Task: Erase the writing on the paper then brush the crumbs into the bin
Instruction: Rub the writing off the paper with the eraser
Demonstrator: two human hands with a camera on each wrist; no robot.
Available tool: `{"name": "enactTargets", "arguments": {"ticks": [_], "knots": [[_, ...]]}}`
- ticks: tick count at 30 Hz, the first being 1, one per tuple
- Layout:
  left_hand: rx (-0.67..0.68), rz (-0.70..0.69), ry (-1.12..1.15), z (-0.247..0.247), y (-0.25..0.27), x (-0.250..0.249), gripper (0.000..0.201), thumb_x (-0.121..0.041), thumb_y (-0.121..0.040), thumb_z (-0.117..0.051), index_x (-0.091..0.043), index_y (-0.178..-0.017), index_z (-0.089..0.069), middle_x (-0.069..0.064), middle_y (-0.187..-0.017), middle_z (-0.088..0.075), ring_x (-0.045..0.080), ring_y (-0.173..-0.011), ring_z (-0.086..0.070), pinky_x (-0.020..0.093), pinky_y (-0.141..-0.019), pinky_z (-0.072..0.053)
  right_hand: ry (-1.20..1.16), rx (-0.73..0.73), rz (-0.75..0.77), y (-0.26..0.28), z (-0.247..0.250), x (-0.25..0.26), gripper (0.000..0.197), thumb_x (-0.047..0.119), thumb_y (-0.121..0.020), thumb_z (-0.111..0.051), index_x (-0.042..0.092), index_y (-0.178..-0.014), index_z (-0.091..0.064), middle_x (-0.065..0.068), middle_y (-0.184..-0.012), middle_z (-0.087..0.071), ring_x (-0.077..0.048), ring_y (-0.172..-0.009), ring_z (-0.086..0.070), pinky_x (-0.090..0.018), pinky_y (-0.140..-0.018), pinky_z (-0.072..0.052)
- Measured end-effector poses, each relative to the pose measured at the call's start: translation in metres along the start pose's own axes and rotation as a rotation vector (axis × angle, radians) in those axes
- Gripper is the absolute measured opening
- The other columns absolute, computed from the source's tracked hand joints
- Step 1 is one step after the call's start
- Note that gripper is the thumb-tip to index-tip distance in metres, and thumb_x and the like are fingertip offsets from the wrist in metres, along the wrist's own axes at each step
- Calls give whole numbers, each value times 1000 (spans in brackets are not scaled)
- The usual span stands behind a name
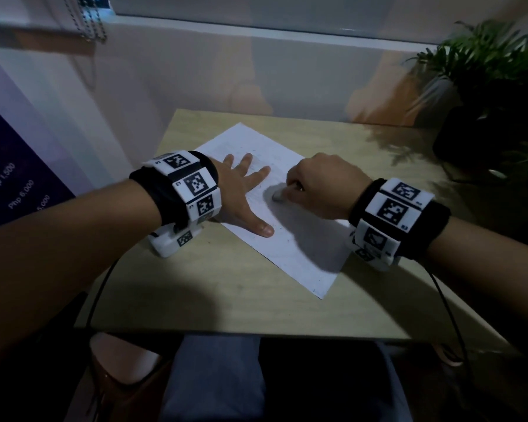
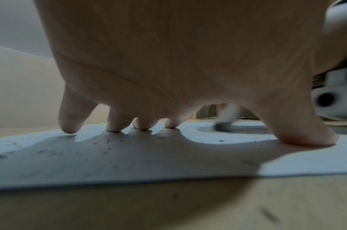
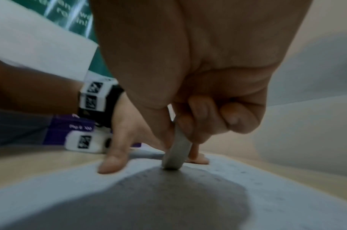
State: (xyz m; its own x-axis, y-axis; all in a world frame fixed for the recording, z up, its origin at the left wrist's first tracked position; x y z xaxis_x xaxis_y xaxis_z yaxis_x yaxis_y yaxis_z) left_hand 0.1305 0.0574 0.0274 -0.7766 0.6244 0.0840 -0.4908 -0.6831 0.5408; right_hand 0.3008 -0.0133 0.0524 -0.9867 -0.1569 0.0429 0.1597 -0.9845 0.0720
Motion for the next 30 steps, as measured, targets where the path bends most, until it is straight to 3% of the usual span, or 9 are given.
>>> {"name": "enactTargets", "arguments": {"ticks": [3, 6, 10, 12, 15, 18, 23, 26, 30], "knots": [[16, 0, 2, 2, 2, -1, 149, -109, -32, -28, -42, -151, 32, -1, -163, 35, 32, -155, 18, 62, -124, -6, 57, -27, 33, 0, -6, 6, 39, 50, -97, -52, 14, -91, -68, -7, -86, -66, -27, -76, -57, -31, -59, -37], [22, -4, 6, 1, 2, 0, 150, -109, -30, -28, -43, -151, 32, -1, -163, 36, 32, -155, 18, 62, -124, -6, -37, 43, 92, -1, -4, 9, 45, 55, -95, -53, 14, -89, -71, -4, -81, -69, -24, -74, -61, -34, -65, -48], [1, -8, -6, 1, 2, 0, 146, -109, -36, -27, -42, -152, 31, -1, -164, 34, 32, -156, 16, 63, -123, -8, -42, 13, -45, -18, 3, -19, 50, 59, -92, -52, 14, -83, -71, -7, -81, -69, -29, -74, -62, -41, -71, -55], [-1, -7, -11, 0, 3, 0, 145, -109, -36, -27, -42, -152, 31, -1, -164, 34, 33, -156, 16, 63, -123, -8, -3, -7, -74, -21, 2, -21, 48, 57, -92, -53, 13, -82, -69, -8, -81, -67, -31, -74, -61, -41, -69, -54], [-9, -1, 8, -1, 2, 0, 142, -106, -43, -33, -42, -153, 29, -1, -164, 34, 33, -156, 17, 62, -124, -5, 20, 21, 4, -15, -4, -7, 42, 53, -95, -55, 15, -84, -67, -5, -77, -62, -29, -75, -60, -35, -64, -49], [-1, 5, 10, -1, 2, -1, 144, -106, -40, -32, -42, -153, 30, 0, -164, 34, 33, -155, 17, 61, -124, -4, -76, 90, 72, -10, -2, -5, 40, 56, -94, -56, 19, -91, -72, -1, -82, -69, -24, -78, -61, -38, -72, -53], [9, -3, 0, 1, 3, 0, 147, -108, -35, -28, -42, -152, 30, -1, -164, 35, 32, -155, 17, 63, -123, -5, 33, 27, -107, -26, 5, -35, 44, 54, -94, -57, 13, -82, -70, -10, -83, -68, -31, -73, -61, -40, -69, -54], [11, -6, -3, 1, 2, 1, 148, -109, -33, -26, -42, -152, 31, 0, -163, 35, 33, -155, 17, 63, -123, -6, 86, 30, -34, -21, -1, -25, 46, 52, -96, -54, 10, -82, -66, -10, -79, -63, -32, -74, -59, -36, -63, -48], [11, -7, -2, 1, 2, 1, 150, -110, -31, -25, -42, -152, 31, -1, -164, 35, 33, -155, 17, 63, -123, -6, -51, 97, 12, -18, 2, -31, 47, 59, -93, -56, 15, -91, -74, -7, -86, -70, -28, -79, -61, -35, -67, -48]]}}
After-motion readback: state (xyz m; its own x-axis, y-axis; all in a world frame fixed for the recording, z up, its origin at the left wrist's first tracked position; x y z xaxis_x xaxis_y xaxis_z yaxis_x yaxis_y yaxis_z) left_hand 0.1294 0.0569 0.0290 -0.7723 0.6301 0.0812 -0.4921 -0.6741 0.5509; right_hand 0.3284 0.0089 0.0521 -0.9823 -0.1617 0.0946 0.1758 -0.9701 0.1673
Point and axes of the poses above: each hand's wrist, its own y-axis away from the middle knuckle, its own z-axis out of the back of the hand, x = y × z, the point moved 1 cm from there along -y, towards the middle knuckle
